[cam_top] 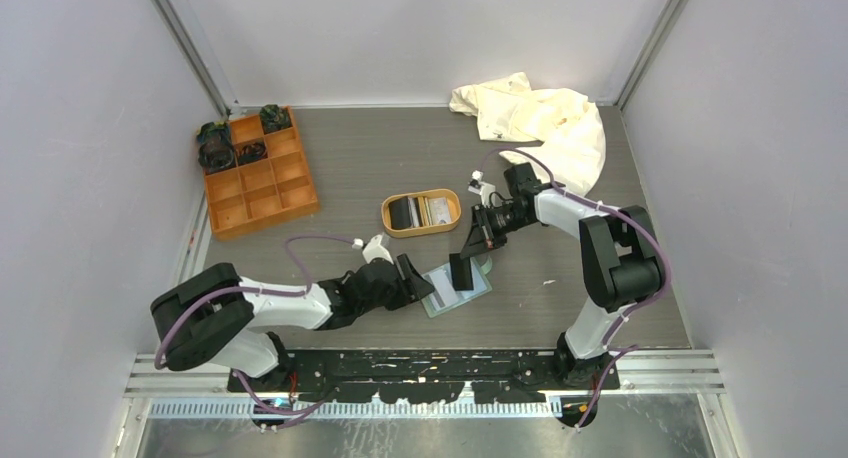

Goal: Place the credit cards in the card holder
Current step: Insert the credit card into the card holder.

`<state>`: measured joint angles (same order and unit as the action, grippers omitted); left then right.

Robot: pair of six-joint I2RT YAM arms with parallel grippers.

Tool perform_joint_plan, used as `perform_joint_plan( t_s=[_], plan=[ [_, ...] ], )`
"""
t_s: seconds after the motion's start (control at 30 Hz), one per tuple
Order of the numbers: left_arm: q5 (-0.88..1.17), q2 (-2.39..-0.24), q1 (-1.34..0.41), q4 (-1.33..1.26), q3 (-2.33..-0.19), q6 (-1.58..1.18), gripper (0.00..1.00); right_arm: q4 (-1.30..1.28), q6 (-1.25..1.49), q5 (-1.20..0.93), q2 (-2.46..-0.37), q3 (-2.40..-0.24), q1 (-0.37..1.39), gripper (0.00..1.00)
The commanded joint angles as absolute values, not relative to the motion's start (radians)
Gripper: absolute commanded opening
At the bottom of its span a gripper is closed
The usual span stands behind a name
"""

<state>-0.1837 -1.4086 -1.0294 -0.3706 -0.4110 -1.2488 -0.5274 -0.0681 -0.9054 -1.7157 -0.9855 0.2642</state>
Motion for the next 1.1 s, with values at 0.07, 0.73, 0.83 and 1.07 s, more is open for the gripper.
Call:
perform_joint_plan(
  t_s=[0.07,0.73,0.83,1.07],
  plan=[
    [-0.27,-1.449,-1.032,-0.195,-0.482,-1.21,0.56,-0.49,0.009,-0.957,-1.711,-1.004,0.261,0.01],
    [-0.087,-1.4,-0.972,-0.165,-0.514,-1.106,0.55,-0.334,0.201,-0.863,-1.645,-0.878,0.23,0.01],
    [-0.075,-1.449,-0.973,-0.177,-0.527,-1.11,0.55,-0.325,0.212,-0.871,-1.652,-0.873,0.241,0.01],
    [-0.076,-1.526,-0.968,-0.123,-0.592,-1.082,0.55,-0.272,0.27,-0.905,-1.678,-0.852,0.274,0.01]
  ],
)
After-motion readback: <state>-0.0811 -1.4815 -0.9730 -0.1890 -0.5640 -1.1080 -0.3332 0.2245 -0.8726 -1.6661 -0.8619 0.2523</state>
